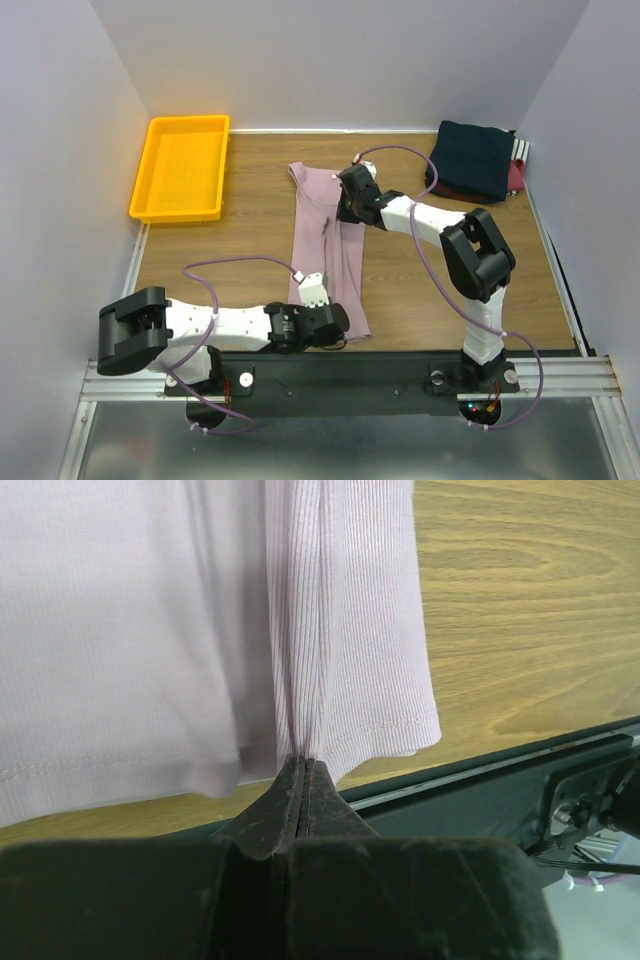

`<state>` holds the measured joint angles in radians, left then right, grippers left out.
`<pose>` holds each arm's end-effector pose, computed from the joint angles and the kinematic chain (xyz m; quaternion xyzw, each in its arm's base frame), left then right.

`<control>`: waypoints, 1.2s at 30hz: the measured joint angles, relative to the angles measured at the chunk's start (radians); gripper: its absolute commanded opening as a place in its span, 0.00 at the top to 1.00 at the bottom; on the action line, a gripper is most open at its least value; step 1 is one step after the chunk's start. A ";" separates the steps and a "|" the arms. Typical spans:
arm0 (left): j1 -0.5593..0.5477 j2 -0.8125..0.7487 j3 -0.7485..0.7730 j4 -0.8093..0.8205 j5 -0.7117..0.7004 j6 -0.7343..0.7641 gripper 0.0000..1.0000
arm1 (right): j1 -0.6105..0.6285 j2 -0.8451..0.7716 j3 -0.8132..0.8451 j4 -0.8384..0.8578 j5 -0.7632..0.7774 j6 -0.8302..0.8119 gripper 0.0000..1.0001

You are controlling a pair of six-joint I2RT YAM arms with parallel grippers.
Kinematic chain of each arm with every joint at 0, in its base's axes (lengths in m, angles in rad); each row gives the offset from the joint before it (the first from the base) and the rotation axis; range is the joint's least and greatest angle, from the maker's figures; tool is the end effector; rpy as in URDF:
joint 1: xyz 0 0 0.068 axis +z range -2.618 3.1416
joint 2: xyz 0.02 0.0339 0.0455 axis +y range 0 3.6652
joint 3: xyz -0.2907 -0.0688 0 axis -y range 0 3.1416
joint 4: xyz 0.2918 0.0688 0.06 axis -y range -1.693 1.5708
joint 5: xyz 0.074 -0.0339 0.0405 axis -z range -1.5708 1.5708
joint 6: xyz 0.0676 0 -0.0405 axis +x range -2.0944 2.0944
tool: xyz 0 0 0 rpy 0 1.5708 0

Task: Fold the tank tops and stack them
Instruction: Fold the tank top

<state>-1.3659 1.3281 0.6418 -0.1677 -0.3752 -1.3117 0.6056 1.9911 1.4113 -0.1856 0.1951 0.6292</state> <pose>0.0861 -0.2924 0.1540 -0.0405 0.9215 -0.2952 0.2492 0.4323 0.2834 0.1720 0.0490 0.9151 0.1527 0.3699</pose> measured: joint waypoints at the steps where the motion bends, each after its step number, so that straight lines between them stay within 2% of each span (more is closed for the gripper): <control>1: 0.000 -0.002 -0.004 -0.004 0.000 -0.005 1.00 | 0.004 0.006 0.006 -0.002 0.002 0.000 1.00; 25: 0.000 -0.059 -0.021 -0.075 -0.017 -0.063 1.00 | 0.012 0.060 0.064 -0.026 0.019 0.020 0.98; 27: 0.000 -0.064 -0.021 -0.080 -0.021 -0.065 0.94 | 0.012 0.070 0.069 -0.026 0.019 0.023 0.92; 30: 0.000 -0.067 -0.021 -0.085 -0.023 -0.066 0.74 | 0.012 0.080 0.071 -0.027 0.019 0.029 0.73; 31: 0.000 -0.067 -0.021 -0.086 -0.022 -0.065 0.71 | 0.013 0.082 0.071 -0.029 0.021 0.032 0.63; 33: 0.000 -0.070 -0.021 -0.093 -0.021 -0.064 0.64 | 0.012 0.082 0.071 -0.026 0.023 0.035 0.51; 35: 0.000 -0.088 -0.021 -0.113 -0.024 -0.062 0.61 | 0.012 0.082 0.073 -0.024 0.023 0.032 0.39; 36: 0.000 -0.095 -0.021 -0.116 -0.025 -0.061 0.61 | 0.012 0.082 0.074 -0.024 0.023 0.031 0.37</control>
<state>-1.3659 1.2331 0.6209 -0.2832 -0.4000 -1.3727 0.6178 2.0731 1.4849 -0.2096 0.2180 0.6605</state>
